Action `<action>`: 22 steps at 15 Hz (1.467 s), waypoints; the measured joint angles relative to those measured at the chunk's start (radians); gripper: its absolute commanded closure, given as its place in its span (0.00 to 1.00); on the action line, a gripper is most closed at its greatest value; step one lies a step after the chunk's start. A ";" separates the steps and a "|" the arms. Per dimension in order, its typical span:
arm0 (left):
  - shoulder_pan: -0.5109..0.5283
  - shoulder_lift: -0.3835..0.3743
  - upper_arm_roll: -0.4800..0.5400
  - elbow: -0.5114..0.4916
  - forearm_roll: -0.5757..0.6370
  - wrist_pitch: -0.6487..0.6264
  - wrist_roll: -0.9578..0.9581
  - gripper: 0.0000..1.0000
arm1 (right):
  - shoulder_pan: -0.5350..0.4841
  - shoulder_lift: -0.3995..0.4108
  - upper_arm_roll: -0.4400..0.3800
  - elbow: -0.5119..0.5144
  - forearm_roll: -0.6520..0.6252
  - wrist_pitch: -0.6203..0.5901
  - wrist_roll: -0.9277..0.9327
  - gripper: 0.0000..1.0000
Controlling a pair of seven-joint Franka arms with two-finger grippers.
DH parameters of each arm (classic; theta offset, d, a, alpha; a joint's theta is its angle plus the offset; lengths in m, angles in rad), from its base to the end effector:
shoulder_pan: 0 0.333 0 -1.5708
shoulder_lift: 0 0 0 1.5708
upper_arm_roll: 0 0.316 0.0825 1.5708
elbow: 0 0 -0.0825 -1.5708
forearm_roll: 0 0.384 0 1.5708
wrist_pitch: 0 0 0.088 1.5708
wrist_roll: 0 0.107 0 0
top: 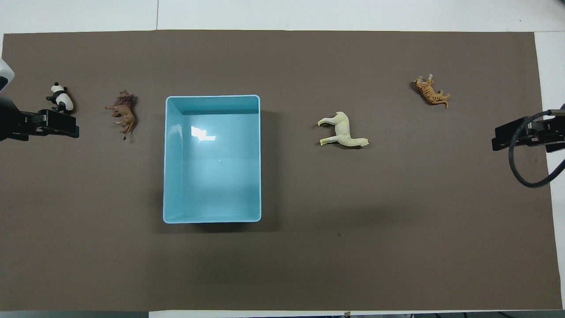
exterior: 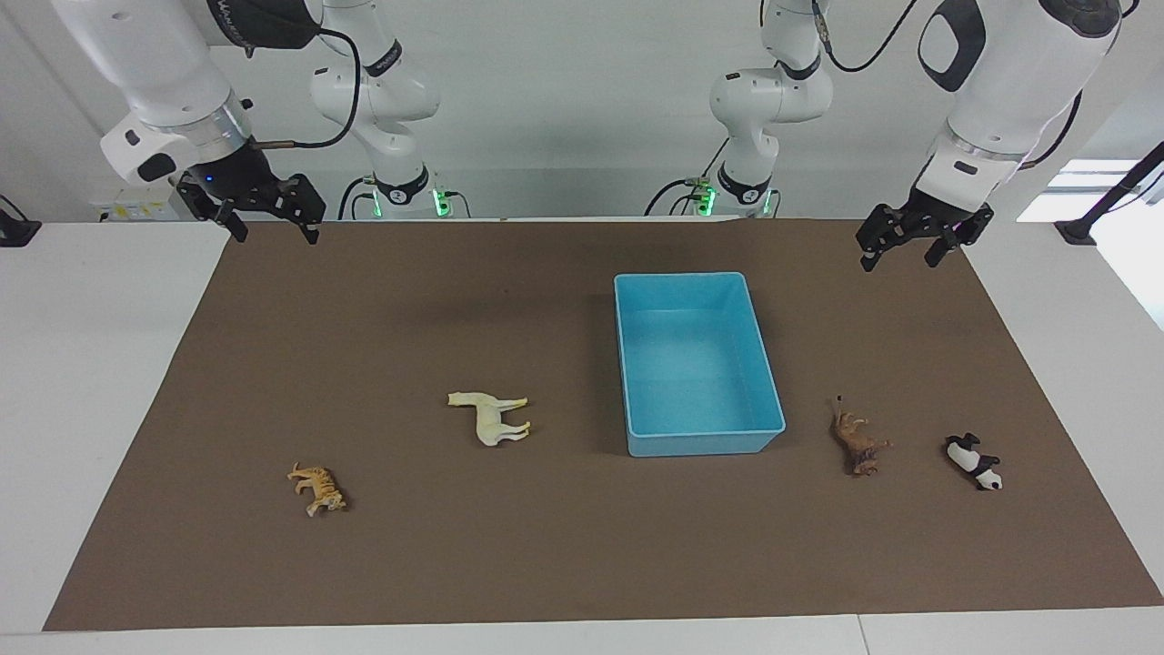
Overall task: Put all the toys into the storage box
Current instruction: 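Reach the left gripper to the horse while the right gripper reaches the tiger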
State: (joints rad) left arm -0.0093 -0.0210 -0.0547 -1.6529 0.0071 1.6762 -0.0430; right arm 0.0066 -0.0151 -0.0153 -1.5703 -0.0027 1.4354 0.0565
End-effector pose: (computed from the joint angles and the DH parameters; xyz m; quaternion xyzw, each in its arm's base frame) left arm 0.5557 -0.0352 0.6065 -0.9997 0.0108 -0.0223 0.0029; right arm 0.5349 -0.0050 0.6219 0.9977 -0.0326 -0.0598 0.0027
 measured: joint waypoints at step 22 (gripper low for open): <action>0.034 0.232 0.016 -0.166 0.000 0.595 0.014 0.00 | -0.026 0.034 0.017 -0.121 -0.001 0.323 -0.067 0.00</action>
State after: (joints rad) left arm 0.0245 0.2105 -0.0384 -1.8192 0.0073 2.2710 -0.0286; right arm -0.0194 0.0186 0.0013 -1.6911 -0.0033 1.7583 -0.0103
